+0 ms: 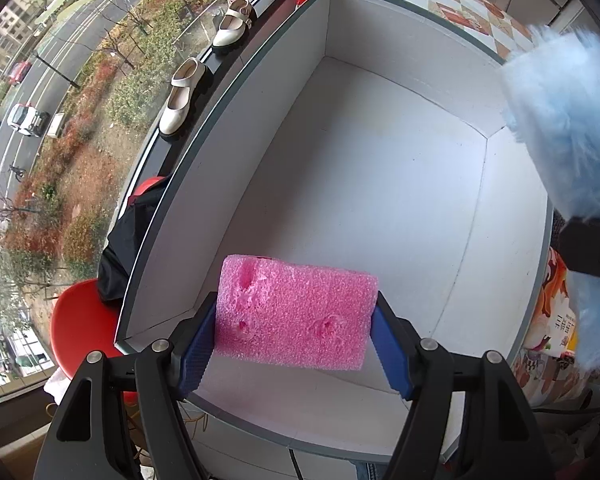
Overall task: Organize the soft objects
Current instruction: 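Release the pink sponge with left tool while right tool drops the boa into box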
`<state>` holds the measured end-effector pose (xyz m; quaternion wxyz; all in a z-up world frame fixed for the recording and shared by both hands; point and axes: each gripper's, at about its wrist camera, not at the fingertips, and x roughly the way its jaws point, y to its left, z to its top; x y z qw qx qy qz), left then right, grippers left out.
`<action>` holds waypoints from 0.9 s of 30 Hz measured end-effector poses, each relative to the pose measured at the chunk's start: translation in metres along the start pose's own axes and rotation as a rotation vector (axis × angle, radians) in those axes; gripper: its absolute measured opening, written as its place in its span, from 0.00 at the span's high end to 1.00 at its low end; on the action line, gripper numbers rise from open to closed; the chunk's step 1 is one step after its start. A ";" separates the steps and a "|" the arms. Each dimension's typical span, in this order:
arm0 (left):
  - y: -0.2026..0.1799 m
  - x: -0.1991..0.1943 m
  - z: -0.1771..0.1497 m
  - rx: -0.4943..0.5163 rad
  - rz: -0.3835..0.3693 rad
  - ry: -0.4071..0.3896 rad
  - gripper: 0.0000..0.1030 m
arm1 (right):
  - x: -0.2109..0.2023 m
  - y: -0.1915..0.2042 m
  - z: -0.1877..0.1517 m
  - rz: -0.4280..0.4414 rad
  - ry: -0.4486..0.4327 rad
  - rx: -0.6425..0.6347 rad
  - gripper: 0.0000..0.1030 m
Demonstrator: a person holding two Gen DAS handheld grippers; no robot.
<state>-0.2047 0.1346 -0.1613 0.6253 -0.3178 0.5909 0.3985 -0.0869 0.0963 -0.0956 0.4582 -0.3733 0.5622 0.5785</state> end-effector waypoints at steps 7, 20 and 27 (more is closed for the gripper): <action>0.004 -0.001 -0.001 -0.009 0.001 -0.010 0.28 | -0.002 0.001 0.004 -0.005 -0.009 -0.003 0.75; 0.000 -0.008 -0.014 -0.023 -0.007 -0.014 0.27 | 0.001 0.002 0.010 -0.018 -0.007 -0.013 0.75; -0.002 -0.009 -0.014 -0.008 -0.017 -0.023 0.23 | -0.007 0.001 0.021 -0.003 -0.039 0.000 0.68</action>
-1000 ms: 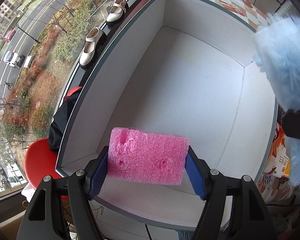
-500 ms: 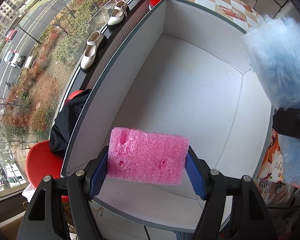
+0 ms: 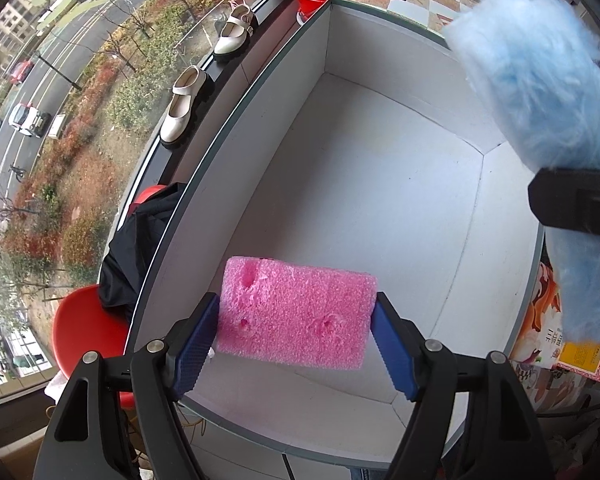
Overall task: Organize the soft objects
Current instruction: 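Release the pink sponge with left tool while right tool drops the boa into box, then move both tools back toward the remaining soft items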
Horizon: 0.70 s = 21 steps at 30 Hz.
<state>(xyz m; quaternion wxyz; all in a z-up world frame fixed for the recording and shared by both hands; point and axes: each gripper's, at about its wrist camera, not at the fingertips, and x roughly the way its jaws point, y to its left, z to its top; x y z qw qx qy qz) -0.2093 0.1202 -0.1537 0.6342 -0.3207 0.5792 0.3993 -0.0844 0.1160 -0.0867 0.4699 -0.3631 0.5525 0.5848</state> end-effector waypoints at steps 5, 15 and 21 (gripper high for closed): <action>0.006 0.009 0.001 -0.059 -0.125 0.047 0.13 | -0.006 -0.008 0.004 0.020 -0.021 0.049 0.00; 0.001 -0.025 0.014 -0.110 -0.341 -0.035 0.00 | -0.038 -0.042 -0.004 0.069 -0.027 0.165 0.00; -0.022 -0.037 0.026 -0.051 -0.391 -0.002 0.00 | -0.073 -0.070 -0.016 0.097 -0.069 0.255 0.00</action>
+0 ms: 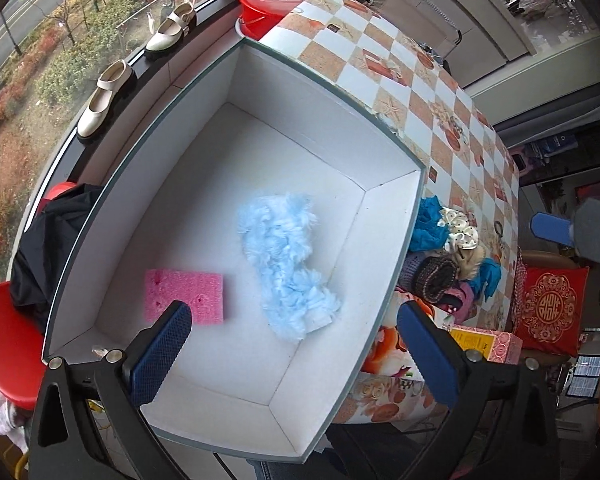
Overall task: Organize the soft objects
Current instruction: 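Move both tools back toward the remaining soft items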
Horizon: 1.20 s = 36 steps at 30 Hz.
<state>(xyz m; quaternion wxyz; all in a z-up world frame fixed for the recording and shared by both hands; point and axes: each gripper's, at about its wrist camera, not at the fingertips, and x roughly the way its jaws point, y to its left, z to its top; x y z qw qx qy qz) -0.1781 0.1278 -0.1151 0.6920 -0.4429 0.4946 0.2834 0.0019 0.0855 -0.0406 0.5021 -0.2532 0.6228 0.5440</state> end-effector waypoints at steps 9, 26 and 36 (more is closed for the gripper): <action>-0.054 -0.002 0.006 0.138 0.001 0.042 0.00 | -0.078 -0.090 -0.035 0.019 -0.126 0.230 0.00; -0.141 0.031 0.006 0.326 0.061 0.153 0.00 | -0.076 -0.275 -0.172 -0.124 -0.099 0.678 0.00; -0.207 0.063 0.025 0.468 0.152 0.168 0.00 | -0.025 -0.311 -0.226 -0.096 -0.010 0.783 0.00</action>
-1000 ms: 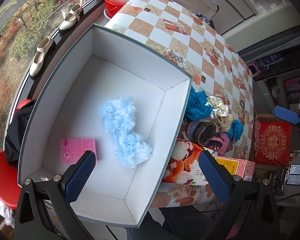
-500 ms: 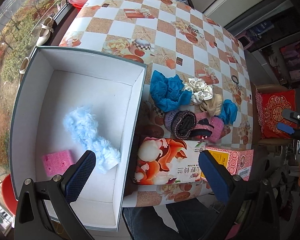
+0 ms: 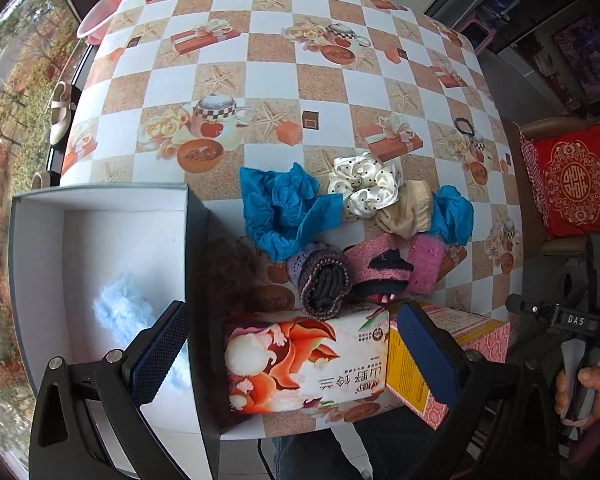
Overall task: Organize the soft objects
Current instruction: 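Move both tools back toward the remaining soft items, then grasp the polka-dot scrunchie with left tool while right tool grasps the blue cloth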
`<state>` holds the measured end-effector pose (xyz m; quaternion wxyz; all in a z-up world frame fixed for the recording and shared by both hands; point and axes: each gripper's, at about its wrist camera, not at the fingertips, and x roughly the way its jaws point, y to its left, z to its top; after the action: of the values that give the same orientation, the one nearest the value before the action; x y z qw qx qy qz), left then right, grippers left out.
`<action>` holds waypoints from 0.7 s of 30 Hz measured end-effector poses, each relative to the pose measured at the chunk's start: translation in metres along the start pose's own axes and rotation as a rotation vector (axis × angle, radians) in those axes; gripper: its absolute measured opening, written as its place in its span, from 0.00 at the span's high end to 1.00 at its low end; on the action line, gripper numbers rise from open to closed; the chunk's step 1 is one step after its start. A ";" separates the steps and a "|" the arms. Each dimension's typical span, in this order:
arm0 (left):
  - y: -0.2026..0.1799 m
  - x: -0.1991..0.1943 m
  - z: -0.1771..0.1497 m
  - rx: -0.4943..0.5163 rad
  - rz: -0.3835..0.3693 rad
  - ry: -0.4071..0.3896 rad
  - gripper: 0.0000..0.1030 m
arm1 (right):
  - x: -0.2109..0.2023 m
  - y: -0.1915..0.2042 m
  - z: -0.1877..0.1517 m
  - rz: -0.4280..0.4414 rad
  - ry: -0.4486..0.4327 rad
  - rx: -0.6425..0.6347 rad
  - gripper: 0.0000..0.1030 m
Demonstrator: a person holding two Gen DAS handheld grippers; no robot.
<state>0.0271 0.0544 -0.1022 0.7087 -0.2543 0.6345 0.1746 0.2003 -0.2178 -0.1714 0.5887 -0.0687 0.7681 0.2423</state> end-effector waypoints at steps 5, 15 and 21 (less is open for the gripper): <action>-0.035 0.027 0.035 0.113 0.080 0.024 0.00 | 0.007 0.014 0.015 -0.006 -0.018 -0.073 0.00; -0.058 0.078 0.070 0.198 0.163 0.094 0.00 | 0.028 0.053 0.051 -0.018 -0.027 -0.244 0.00; -0.079 0.111 0.086 0.269 0.148 0.128 0.00 | 0.046 0.070 0.065 -0.036 -0.040 -0.344 0.00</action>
<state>0.1562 0.0320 -0.1951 0.6797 -0.1206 0.7129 0.1233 0.2156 -0.1186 -0.2062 0.5878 -0.1774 0.7020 0.3609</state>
